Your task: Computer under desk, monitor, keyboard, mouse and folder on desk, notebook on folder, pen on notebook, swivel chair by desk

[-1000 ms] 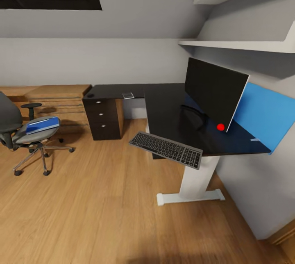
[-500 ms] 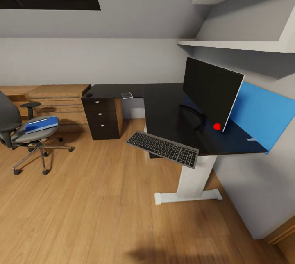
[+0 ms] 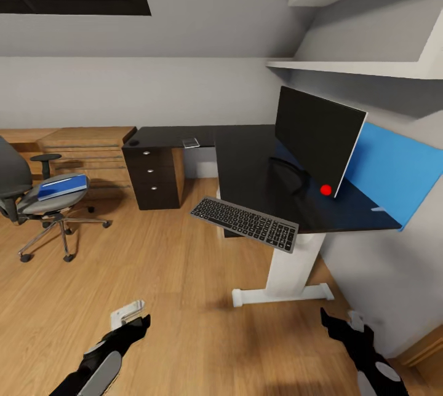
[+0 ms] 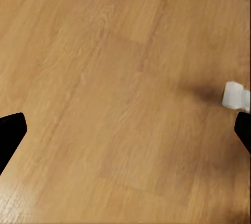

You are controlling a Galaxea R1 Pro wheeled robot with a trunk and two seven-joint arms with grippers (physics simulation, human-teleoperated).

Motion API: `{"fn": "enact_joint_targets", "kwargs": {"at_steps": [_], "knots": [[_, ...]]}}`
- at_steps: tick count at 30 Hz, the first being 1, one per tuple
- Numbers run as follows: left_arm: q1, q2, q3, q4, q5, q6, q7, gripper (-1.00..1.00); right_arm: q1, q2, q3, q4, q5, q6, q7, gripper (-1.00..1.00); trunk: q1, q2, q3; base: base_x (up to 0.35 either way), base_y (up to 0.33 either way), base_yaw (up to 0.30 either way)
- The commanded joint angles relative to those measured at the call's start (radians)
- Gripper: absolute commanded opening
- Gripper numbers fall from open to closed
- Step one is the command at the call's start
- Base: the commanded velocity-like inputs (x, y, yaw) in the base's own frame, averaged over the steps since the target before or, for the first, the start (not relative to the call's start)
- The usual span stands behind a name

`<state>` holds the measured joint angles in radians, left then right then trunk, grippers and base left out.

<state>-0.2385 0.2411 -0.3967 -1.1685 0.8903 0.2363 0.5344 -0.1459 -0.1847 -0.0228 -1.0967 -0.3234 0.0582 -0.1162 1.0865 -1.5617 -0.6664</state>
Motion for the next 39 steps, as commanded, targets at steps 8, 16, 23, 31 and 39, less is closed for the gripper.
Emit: {"fn": "enact_joint_targets", "kwargs": {"at_steps": [8,16,23,31,39], "knots": [[-0.001,0.009,0.04,-0.22,0.005,0.096,0.021,1.0,-0.137,-0.013,-0.248,-0.216,-0.258,0.451,-0.005,1.0,0.0,-0.001,-0.001,0.0,0.0,0.0],[-0.001,0.008,0.031,-0.229,0.004,0.096,0.023,1.0,-0.185,-0.018,-0.328,-0.124,-0.615,0.775,0.051,1.0,0.0,-0.001,-0.001,0.0,0.0,0.0],[-0.001,0.009,0.029,-0.229,0.005,0.096,0.023,1.0,-0.185,-0.035,-0.405,-0.052,-0.684,0.967,0.306,1.0,0.0,-0.001,-0.001,0.0,0.0,0.0],[-0.001,0.009,0.029,-0.228,0.005,0.096,0.024,1.0,-0.184,-0.036,-0.421,-0.061,-0.693,0.984,0.348,1.0,0.0,-0.001,-0.001,0.053,0.002,0.0],[-0.001,0.009,0.028,-0.227,-0.003,0.096,0.024,1.0,-0.182,-0.035,-0.422,-0.105,-0.693,0.983,0.362,1.0,0.0,-0.001,-0.001,0.277,0.004,0.0]]}}
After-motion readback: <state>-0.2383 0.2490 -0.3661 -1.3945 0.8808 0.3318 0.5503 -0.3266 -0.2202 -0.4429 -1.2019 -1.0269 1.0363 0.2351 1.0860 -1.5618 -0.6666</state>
